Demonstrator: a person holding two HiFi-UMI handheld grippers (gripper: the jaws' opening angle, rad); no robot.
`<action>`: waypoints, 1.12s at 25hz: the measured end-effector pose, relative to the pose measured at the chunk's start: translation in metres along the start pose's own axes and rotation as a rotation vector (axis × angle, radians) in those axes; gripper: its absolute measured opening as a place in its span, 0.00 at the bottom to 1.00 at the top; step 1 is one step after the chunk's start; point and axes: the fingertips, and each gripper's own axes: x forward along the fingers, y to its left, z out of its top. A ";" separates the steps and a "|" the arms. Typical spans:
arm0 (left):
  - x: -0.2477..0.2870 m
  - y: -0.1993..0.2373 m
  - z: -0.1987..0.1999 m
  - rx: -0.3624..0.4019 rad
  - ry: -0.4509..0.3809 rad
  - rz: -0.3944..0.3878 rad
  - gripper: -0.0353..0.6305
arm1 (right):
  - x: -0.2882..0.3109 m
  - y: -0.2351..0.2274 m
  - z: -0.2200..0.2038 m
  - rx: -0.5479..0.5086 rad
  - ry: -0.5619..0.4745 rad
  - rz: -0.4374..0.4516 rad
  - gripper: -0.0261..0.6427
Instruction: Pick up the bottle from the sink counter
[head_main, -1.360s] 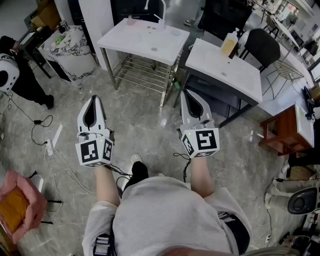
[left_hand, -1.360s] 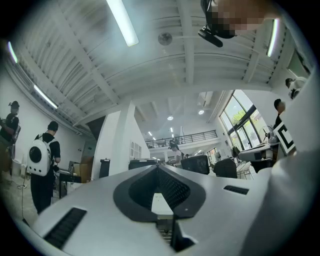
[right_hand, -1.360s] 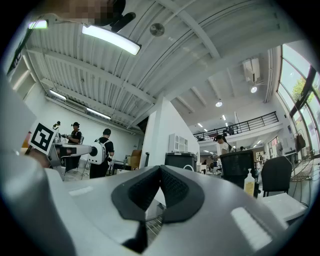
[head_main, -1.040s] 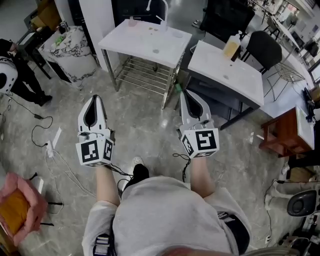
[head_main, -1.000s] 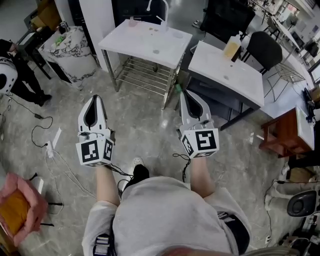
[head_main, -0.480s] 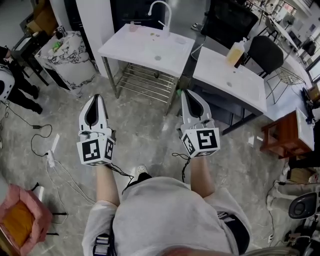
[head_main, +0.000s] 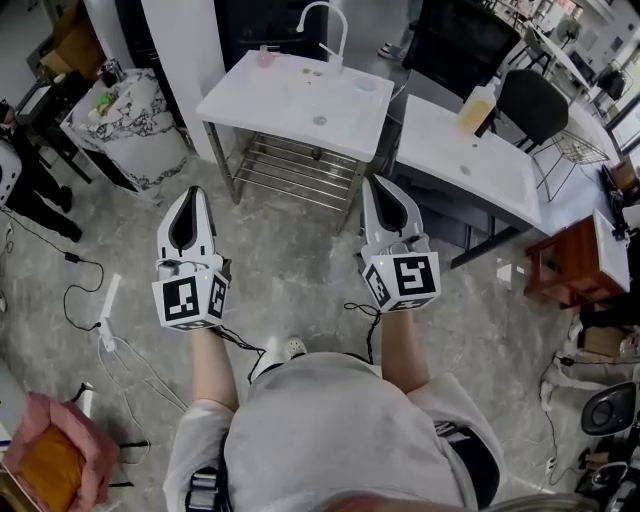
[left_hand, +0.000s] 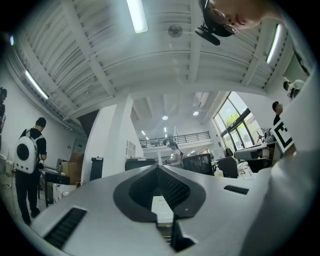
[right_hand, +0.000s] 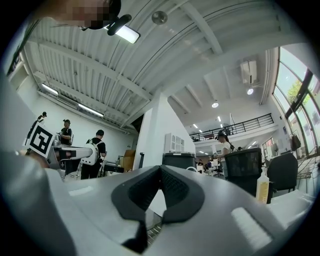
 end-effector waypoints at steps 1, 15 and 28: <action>0.002 0.004 -0.001 0.000 0.000 -0.003 0.07 | 0.004 0.003 -0.001 0.000 0.000 -0.002 0.06; 0.051 0.040 -0.031 -0.019 0.019 -0.017 0.07 | 0.066 0.003 -0.036 -0.005 0.046 -0.003 0.06; 0.170 0.082 -0.048 -0.004 0.005 0.030 0.07 | 0.205 -0.040 -0.052 0.014 0.015 0.043 0.06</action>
